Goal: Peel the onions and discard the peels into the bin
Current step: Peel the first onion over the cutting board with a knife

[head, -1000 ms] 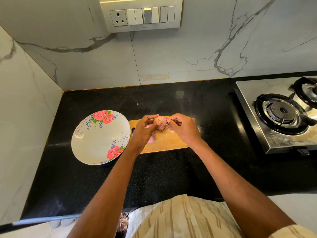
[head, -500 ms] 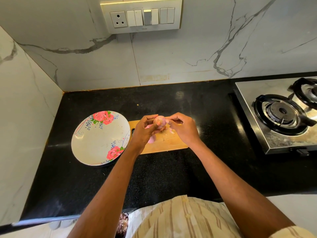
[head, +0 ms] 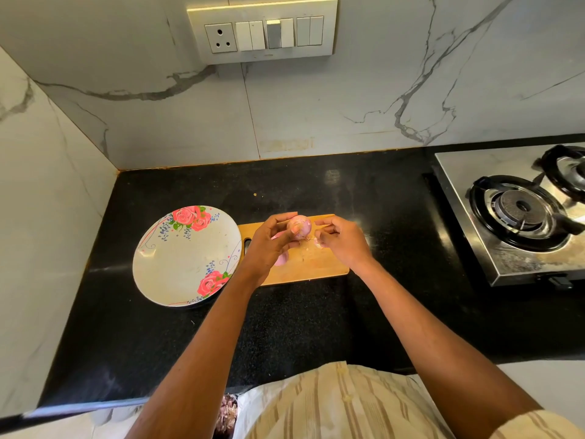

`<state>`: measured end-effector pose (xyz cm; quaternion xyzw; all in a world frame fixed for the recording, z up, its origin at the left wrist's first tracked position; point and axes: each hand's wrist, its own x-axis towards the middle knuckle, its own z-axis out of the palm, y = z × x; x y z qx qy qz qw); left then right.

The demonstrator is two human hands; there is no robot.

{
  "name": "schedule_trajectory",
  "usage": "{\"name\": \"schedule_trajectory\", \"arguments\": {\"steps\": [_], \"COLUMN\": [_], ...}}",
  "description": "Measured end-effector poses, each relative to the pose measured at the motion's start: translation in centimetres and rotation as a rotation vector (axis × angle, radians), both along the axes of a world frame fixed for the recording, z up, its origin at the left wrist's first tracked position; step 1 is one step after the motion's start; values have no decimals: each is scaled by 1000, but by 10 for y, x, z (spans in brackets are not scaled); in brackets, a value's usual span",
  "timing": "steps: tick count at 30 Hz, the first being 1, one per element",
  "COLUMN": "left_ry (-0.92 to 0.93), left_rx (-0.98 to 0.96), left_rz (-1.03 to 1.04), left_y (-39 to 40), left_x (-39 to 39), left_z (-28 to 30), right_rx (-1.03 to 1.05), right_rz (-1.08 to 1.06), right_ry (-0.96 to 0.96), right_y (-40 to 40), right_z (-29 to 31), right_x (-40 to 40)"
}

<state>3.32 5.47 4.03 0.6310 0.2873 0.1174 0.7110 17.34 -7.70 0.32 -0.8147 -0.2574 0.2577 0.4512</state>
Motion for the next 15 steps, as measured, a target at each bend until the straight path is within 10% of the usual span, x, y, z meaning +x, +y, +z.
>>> {"name": "schedule_trajectory", "arguments": {"steps": [15], "left_ry": [120], "left_rx": [173], "left_rz": [63], "left_y": [-1], "left_x": [3], "left_z": [-5], "right_rx": [222], "right_rz": [-50], "right_ry": [-42], "right_y": [10], "right_z": [18], "right_x": [-15]}}
